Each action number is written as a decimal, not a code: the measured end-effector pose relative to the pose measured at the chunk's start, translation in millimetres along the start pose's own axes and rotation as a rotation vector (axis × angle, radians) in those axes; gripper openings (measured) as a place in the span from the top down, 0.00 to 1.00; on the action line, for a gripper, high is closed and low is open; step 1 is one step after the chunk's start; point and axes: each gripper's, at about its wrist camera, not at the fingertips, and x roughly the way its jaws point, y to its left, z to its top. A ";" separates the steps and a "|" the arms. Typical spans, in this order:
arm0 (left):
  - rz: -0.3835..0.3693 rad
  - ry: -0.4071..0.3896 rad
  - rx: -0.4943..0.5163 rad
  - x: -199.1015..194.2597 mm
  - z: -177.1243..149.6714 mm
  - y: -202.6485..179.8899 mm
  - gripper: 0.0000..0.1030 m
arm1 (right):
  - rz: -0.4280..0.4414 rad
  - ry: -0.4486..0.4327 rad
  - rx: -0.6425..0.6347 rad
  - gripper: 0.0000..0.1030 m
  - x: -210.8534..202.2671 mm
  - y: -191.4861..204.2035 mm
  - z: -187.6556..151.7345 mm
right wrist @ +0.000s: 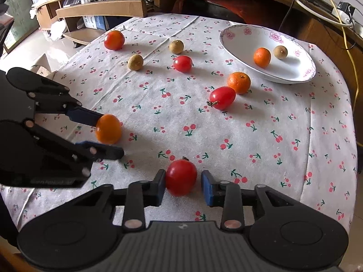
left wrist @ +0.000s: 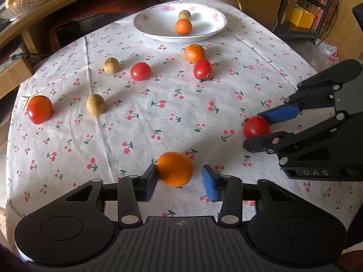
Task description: Organize fruits
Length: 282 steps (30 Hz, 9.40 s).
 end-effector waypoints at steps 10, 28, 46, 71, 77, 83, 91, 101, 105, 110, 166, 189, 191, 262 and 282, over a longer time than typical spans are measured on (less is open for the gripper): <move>0.016 0.006 -0.002 0.0 6.6 -2.5 0.60 | -0.019 -0.017 0.010 0.70 -3.5 -1.2 3.4; 0.023 -0.091 -0.024 -11.4 44.9 -10.1 0.60 | -0.036 -0.100 0.099 0.70 -23.0 -23.0 23.5; 0.059 -0.159 -0.042 -13.1 94.2 -15.2 0.61 | -0.102 -0.183 0.208 0.70 -38.8 -61.8 46.7; 0.060 -0.178 -0.105 26.2 160.9 -0.1 0.62 | -0.182 -0.238 0.294 0.70 -16.9 -113.4 94.9; 0.059 -0.171 -0.109 38.5 169.6 3.4 0.62 | -0.189 -0.235 0.293 0.70 -6.7 -122.8 100.1; 0.068 -0.156 -0.105 49.5 173.0 6.2 0.61 | -0.193 -0.223 0.286 0.70 4.8 -127.7 104.5; 0.072 -0.142 -0.104 60.4 175.4 8.8 0.61 | -0.195 -0.211 0.274 0.70 15.5 -131.6 107.6; 0.091 -0.127 -0.106 71.0 176.1 12.9 0.61 | -0.195 -0.196 0.255 0.70 28.0 -133.8 110.6; 0.100 -0.129 -0.106 73.3 176.0 14.9 0.61 | -0.191 -0.197 0.252 0.70 31.7 -134.2 112.3; 0.110 -0.131 -0.095 75.4 176.6 15.8 0.61 | -0.190 -0.196 0.253 0.70 34.8 -135.4 113.8; 0.142 -0.173 -0.098 52.0 171.1 13.0 0.41 | -0.277 -0.264 0.295 0.68 21.2 -131.5 114.8; 0.142 -0.186 -0.109 23.3 148.1 9.4 0.40 | -0.285 -0.282 0.302 0.68 -2.4 -104.9 99.5; 0.143 -0.184 -0.110 21.4 145.4 9.3 0.40 | -0.287 -0.278 0.300 0.68 -3.6 -101.5 98.3; 0.112 -0.067 -0.308 0.5 69.4 81.6 0.33 | -0.147 -0.098 0.333 0.64 16.8 -70.2 69.3; 0.132 0.005 -0.363 43.4 77.2 93.0 0.54 | -0.122 -0.095 0.371 0.55 21.3 -79.9 75.4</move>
